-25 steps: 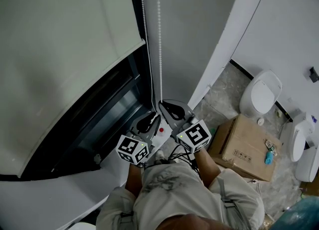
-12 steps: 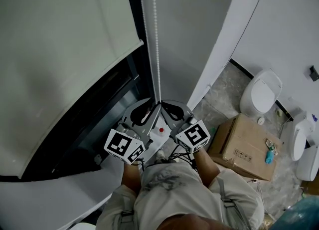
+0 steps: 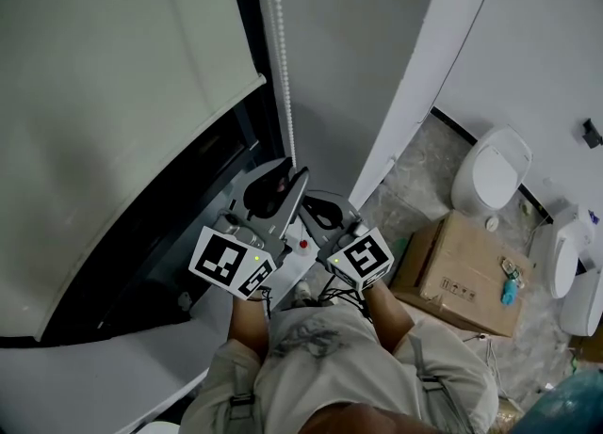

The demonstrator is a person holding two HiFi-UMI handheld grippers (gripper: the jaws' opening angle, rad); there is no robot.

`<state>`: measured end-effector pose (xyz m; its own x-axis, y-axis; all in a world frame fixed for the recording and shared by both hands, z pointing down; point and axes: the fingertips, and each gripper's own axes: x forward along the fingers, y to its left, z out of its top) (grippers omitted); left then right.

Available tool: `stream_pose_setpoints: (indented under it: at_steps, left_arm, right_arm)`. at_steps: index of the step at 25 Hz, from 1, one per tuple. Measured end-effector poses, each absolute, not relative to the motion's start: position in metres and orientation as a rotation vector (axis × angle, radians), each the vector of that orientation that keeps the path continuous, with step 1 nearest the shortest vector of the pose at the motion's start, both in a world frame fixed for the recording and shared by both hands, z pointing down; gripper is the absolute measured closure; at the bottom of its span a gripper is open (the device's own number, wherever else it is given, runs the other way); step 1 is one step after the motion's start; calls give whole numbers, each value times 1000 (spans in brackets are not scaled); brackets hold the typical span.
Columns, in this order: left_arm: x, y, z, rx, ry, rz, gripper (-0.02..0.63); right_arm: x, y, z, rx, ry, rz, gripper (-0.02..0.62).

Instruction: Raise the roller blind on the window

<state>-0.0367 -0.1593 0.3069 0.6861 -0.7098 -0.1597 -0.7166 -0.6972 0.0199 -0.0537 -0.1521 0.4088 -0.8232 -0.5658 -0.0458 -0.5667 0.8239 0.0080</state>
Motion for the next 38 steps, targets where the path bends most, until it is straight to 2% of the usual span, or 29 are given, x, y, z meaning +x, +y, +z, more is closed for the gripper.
stream_pose_setpoints:
  at_steps: [6, 38]
  left_arm:
    - [-39, -162, 301, -2809, 1228, 224, 594]
    - [-41, -170, 389, -2944, 1279, 116, 597]
  right_arm:
    - [-57, -152, 405, -900, 2944, 95, 583]
    - [-55, -151, 492, -997, 3079, -102, 584]
